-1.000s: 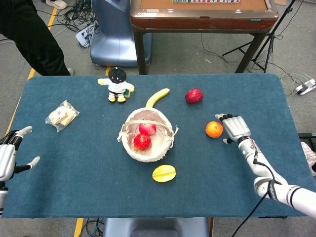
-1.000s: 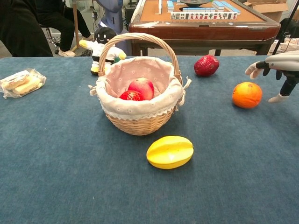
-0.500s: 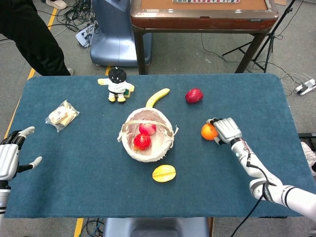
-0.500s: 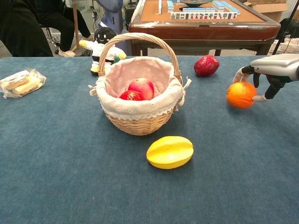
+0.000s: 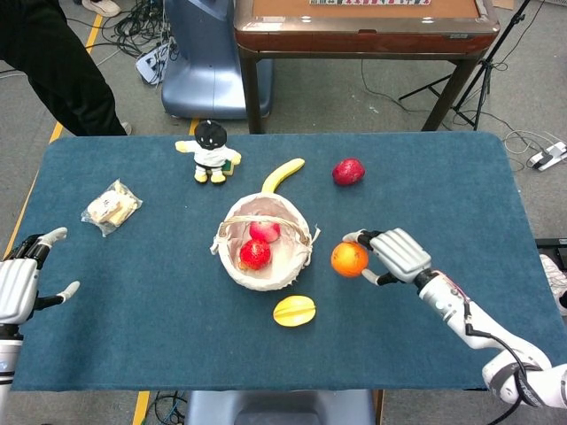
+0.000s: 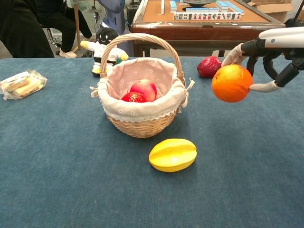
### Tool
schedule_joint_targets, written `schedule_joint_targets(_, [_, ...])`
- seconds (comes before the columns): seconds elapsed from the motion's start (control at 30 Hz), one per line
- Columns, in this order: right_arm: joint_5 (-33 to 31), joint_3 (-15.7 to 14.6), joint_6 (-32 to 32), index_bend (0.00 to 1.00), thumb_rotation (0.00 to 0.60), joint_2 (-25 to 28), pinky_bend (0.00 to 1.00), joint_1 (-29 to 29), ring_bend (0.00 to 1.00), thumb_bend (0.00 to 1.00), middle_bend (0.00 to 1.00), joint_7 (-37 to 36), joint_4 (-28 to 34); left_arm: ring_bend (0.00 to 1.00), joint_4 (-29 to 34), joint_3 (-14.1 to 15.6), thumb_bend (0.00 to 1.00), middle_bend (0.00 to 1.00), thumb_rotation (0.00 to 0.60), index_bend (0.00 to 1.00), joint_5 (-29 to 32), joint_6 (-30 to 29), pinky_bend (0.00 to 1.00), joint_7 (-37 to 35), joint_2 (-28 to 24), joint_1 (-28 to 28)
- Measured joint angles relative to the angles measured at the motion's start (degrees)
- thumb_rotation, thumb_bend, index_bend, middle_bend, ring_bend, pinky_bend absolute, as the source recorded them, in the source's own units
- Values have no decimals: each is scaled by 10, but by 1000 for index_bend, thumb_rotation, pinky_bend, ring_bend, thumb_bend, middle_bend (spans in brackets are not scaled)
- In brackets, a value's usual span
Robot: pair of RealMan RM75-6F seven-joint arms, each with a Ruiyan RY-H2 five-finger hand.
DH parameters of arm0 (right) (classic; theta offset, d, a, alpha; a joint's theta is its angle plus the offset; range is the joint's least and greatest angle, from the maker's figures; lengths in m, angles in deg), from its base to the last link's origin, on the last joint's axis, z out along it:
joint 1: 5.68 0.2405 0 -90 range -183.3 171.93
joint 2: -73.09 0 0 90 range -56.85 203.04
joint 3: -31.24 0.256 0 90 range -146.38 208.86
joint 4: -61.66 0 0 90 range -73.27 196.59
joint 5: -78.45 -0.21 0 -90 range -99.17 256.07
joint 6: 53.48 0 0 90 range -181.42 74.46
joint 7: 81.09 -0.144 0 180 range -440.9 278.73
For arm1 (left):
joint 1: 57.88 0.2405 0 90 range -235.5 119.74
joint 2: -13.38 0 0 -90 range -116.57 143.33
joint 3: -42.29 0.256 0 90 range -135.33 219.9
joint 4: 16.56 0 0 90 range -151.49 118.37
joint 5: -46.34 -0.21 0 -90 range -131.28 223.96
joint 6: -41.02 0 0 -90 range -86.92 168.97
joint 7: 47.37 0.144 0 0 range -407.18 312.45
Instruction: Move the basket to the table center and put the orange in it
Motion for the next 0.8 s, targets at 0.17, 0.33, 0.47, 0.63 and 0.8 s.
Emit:
schedule_joint_targets(0.17, [64,0,-29,406,600,-5,626,1,371,434,368,-44,23,169,2,-1,205,235,600,196,-1,0,271,-3,-3,3])
schedule_joint_targets(0.33, [85,4,-49,406,600,-40,626,10,371,426,362,-43,22,169,3,-3,204,235,600,196,-2,1,271,-9,-8,6])
schedule_joint_targets(0.47, [90,10,-61,406,600,-64,626,16,371,422,348,-4,12,169,4,-4,205,235,600,196,-5,0,271,-13,-12,8])
schedule_joint_targets(0.63, [95,20,-90,403,600,-125,625,23,357,422,332,58,-14,169,5,-5,205,235,600,196,-7,-1,258,-16,-14,11])
schedule_joint_targets(0.8, [93,25,-100,231,600,-166,555,33,269,418,256,111,-38,169,11,-4,205,235,600,196,-12,1,257,-20,-19,12])
